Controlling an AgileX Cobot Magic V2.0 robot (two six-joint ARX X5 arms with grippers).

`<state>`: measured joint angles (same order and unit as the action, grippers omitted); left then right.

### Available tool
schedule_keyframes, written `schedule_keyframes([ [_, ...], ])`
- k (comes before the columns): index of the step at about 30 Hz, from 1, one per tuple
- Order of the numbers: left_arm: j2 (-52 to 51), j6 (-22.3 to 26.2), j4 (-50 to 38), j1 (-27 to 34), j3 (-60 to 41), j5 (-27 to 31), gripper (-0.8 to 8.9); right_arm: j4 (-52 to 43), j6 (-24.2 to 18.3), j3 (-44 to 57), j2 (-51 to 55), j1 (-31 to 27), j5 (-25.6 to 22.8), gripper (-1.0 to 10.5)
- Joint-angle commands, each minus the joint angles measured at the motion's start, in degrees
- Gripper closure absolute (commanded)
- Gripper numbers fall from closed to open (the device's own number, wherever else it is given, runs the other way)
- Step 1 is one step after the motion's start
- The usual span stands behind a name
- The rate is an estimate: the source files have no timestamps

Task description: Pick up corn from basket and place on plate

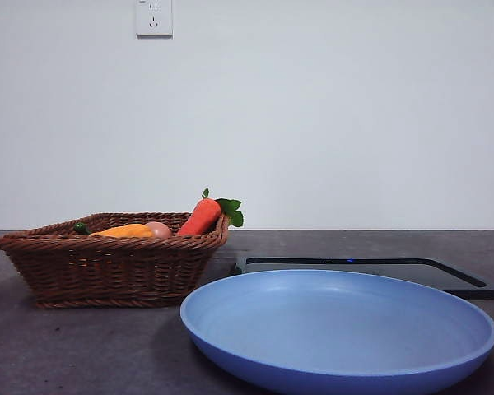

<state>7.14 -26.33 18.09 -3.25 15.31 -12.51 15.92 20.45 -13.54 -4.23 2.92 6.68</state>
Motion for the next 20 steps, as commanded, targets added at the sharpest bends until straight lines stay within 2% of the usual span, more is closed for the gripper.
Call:
schedule_keyframes([
  [1, 4.0, 0.79, 1.33, 0.02, 4.48, -3.32, 8.07, 3.13, -0.28, -4.61, -2.71, -0.04, 1.88, 9.4],
  [9, 16.94, 7.8, 10.1, 0.02, 16.35, -12.68, 8.07, 16.22, -4.22, -18.23, -14.53, -0.04, 7.13, 9.4],
  [15, 25.62, 13.18, 18.58, -0.04, 23.02, -21.09, 8.07, 26.97, -9.31, -26.58, -25.22, 0.26, 13.77, 9.4],
  [20, 30.77, 17.79, 25.46, -1.07, 25.86, -24.11, 8.07, 34.86, -14.36, -31.95, -32.83, 1.44, 15.5, 9.4],
])
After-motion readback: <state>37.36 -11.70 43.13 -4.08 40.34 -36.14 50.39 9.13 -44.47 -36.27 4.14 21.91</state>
